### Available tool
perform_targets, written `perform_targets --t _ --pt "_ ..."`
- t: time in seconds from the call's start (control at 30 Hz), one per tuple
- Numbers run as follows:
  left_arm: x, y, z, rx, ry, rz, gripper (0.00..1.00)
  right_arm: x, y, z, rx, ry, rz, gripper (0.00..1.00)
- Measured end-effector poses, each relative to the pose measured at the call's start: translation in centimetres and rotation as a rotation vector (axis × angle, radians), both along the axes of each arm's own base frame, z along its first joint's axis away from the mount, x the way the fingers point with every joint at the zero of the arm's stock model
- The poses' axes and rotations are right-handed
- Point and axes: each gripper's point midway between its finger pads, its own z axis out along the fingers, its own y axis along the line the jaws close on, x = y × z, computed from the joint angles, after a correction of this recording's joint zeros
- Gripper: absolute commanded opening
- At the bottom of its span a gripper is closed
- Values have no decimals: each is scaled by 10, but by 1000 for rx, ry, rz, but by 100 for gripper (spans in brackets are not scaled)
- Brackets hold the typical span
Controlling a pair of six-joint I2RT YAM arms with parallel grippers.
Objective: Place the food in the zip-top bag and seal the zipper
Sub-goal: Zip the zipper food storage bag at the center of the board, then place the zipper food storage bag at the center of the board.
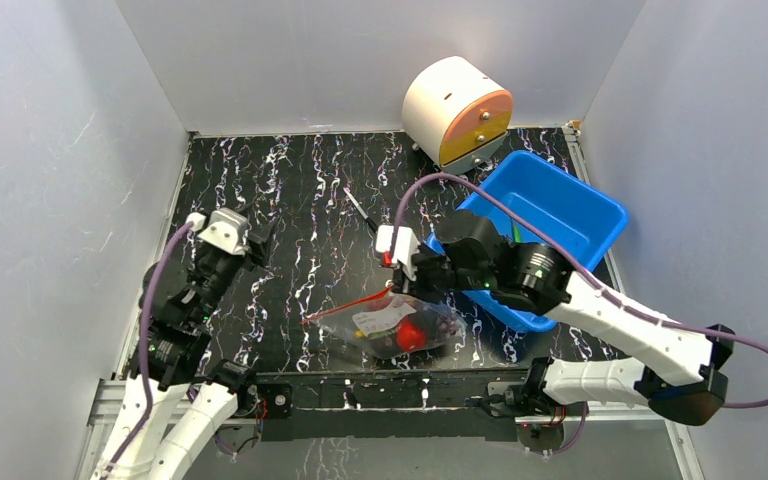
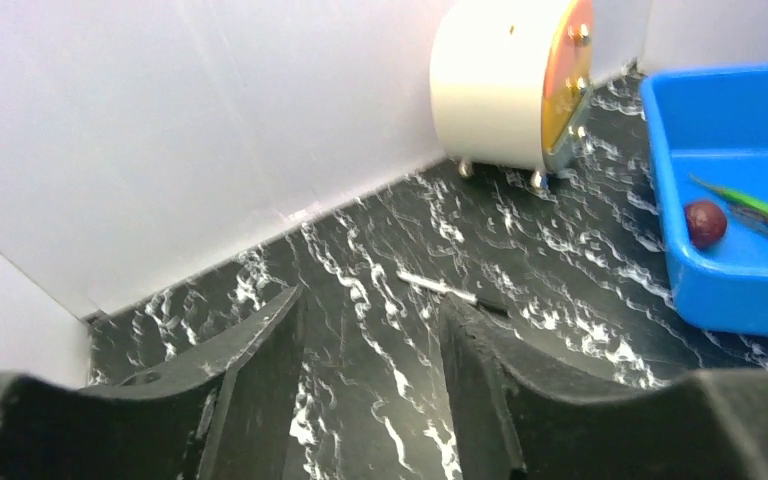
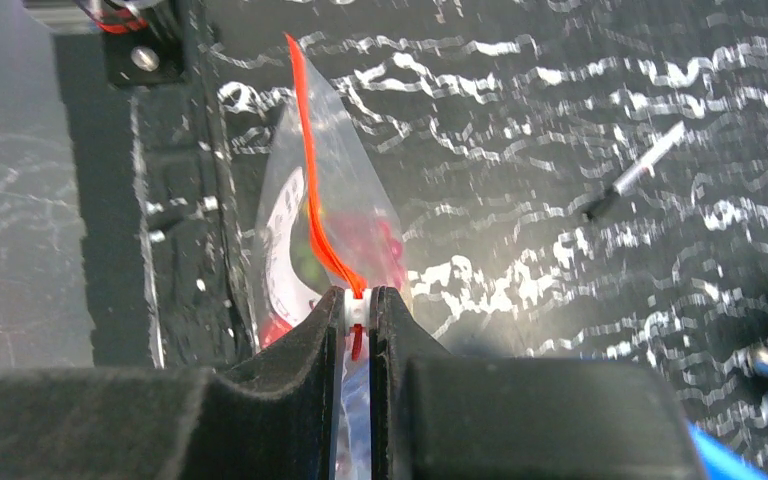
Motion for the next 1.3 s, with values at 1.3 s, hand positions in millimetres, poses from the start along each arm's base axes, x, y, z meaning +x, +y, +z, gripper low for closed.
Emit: perform_targets --t 1.3 --pt "-37 21 80 -98 -106 45 97 218 69 -141 101 373 -366 10"
